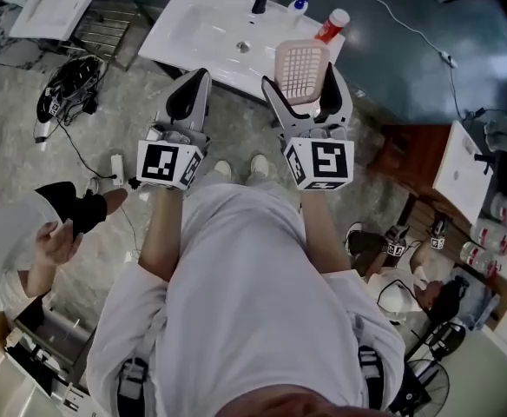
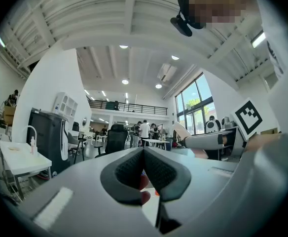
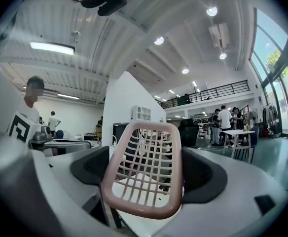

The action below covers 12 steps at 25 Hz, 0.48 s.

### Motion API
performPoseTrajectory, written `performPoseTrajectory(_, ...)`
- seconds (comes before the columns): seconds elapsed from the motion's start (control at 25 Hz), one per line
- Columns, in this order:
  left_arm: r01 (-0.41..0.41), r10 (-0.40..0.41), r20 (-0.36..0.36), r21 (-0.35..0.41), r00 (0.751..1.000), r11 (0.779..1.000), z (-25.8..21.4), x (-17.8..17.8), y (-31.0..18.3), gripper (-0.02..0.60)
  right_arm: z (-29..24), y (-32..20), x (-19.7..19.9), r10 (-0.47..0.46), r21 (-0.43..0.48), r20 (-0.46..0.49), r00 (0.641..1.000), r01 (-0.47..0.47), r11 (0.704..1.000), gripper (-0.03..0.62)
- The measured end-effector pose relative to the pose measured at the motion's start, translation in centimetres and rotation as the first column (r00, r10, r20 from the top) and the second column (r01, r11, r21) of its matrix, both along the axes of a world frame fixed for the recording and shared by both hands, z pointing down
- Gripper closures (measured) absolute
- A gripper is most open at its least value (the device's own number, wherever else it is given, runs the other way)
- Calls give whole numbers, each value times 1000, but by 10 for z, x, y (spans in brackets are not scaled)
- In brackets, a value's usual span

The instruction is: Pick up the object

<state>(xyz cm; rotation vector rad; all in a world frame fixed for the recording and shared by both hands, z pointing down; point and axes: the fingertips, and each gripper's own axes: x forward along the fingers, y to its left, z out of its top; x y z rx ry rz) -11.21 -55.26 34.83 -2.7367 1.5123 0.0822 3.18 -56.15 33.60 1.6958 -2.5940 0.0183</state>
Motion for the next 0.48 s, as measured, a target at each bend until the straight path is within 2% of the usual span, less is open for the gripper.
performPoseTrajectory(0.48,23,-23,-5,39,1000,999,-22,3,26,582,-25,22,-9,-60,52,-4,998,60,997,137)
